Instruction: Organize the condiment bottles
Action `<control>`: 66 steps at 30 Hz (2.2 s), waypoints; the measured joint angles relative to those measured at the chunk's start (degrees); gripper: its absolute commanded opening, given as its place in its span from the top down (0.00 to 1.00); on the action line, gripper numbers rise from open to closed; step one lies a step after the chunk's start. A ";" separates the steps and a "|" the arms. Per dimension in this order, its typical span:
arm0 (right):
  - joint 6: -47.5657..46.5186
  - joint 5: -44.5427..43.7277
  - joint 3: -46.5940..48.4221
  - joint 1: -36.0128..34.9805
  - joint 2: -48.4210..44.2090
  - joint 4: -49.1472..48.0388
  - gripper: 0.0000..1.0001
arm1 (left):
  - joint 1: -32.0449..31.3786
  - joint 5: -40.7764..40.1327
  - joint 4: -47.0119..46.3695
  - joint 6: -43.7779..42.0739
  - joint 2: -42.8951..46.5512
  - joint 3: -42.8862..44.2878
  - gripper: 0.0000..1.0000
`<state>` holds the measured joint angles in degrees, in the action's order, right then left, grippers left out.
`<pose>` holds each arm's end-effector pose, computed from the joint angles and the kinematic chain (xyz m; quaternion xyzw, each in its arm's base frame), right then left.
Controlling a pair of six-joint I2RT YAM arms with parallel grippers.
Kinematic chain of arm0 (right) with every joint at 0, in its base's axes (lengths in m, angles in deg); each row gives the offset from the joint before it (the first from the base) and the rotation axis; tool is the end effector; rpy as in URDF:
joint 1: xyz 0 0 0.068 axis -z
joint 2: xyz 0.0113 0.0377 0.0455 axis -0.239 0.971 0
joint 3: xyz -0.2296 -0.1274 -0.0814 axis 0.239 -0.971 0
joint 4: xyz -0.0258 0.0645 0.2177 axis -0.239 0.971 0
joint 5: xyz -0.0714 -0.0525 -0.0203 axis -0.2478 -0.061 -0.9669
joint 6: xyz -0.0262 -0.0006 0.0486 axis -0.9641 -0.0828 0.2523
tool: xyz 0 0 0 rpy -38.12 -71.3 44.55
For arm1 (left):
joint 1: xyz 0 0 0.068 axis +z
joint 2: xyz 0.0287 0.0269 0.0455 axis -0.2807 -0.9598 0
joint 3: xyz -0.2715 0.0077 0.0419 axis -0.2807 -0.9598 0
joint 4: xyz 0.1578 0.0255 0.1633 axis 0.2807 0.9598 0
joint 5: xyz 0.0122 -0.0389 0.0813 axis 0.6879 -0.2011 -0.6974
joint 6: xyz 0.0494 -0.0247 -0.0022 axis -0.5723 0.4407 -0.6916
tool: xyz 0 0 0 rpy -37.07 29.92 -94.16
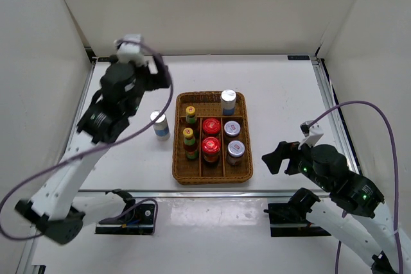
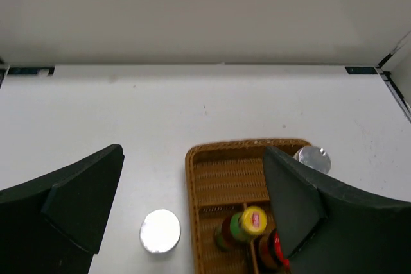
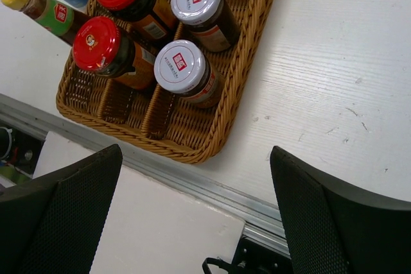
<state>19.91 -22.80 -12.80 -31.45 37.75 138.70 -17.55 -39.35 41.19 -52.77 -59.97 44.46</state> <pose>0.0295 0.0167 0.3051 -0.0481 0.8337 0.2456 0.4922 0.1862 -0.1064 0.4602 0.0346 0.7650 -0.0753 0.6387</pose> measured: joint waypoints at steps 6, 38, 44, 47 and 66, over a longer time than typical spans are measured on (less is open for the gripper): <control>-0.09 0.90 0.00 -0.28 0.33 -0.02 0.01 | 3.37 1.33 0.59 7.85 11.67 -20.55 0.00; -1.16 2.71 0.00 -0.28 3.30 -0.07 0.01 | 9.66 4.70 -0.96 11.61 -5.49 -27.78 0.44; -1.38 2.84 0.00 -0.28 3.30 -0.07 0.01 | 9.51 5.51 -1.79 7.82 -5.99 -12.00 0.43; -1.40 2.89 0.00 -0.28 3.30 -0.07 0.01 | 8.13 7.02 -5.22 6.82 -6.16 -7.67 0.44; -1.38 2.73 0.00 -0.28 2.89 -0.07 0.01 | 0.61 13.07 -9.55 5.20 -25.86 -6.93 0.39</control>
<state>18.54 -20.07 -12.80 -31.73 40.64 138.63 -16.93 -26.28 31.64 -47.57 -85.83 37.53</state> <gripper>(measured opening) 0.989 0.702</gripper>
